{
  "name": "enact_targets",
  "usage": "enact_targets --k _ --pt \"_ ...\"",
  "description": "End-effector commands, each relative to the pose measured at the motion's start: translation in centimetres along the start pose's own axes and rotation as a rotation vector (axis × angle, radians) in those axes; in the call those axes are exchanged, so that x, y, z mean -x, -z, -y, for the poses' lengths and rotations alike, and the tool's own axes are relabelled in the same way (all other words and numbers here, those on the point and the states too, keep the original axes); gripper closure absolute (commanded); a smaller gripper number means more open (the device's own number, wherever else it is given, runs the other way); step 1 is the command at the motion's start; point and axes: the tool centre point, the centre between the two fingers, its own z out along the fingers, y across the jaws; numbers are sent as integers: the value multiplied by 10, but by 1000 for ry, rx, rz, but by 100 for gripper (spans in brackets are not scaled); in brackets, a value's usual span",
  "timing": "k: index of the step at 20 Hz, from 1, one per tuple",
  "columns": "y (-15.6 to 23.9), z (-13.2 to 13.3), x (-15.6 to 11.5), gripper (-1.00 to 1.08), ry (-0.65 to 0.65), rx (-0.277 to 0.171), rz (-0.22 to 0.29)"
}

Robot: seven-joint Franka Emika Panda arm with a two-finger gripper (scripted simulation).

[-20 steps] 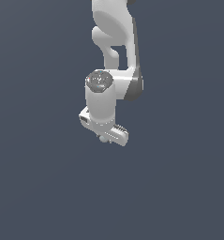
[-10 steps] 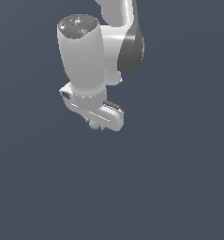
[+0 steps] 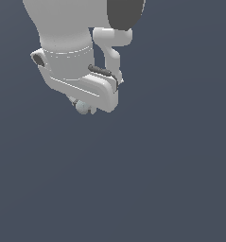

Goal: Pick up the object and move it to a goal position.

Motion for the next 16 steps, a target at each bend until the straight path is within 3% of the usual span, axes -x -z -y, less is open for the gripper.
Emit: enact_targets --k 1,16 --pt "20 -3 -4 108 1 1 1" --pt "77 -10 -19 108 1 1 1"
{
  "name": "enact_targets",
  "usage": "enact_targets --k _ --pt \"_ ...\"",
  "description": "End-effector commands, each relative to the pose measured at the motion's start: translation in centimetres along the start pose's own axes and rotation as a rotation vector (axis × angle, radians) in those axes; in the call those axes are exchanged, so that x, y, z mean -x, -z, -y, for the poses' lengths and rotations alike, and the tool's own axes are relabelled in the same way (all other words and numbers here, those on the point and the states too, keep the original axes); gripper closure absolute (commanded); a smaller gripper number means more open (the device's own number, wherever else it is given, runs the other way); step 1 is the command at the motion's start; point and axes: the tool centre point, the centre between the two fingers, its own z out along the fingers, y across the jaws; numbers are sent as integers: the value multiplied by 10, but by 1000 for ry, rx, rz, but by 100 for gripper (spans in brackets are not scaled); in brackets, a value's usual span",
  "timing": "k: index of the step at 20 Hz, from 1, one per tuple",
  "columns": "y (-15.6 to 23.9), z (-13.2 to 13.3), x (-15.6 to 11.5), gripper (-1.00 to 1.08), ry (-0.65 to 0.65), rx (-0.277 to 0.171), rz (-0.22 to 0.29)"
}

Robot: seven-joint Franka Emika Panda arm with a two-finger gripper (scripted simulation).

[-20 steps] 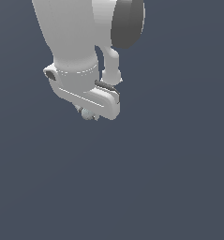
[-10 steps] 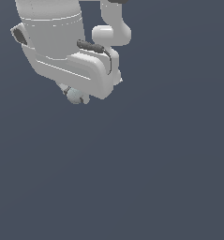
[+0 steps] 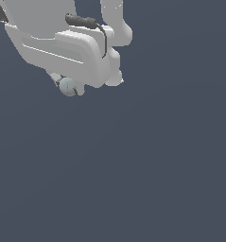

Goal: Pick up the object and move it to a goal position.

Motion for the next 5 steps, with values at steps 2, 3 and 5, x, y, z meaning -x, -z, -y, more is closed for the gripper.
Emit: enact_targets --k 2,3,5 --pt "5 0 -1 108 0 0 0" --pt "5 0 -1 108 0 0 0" --pt "6 0 -2 108 0 0 0"
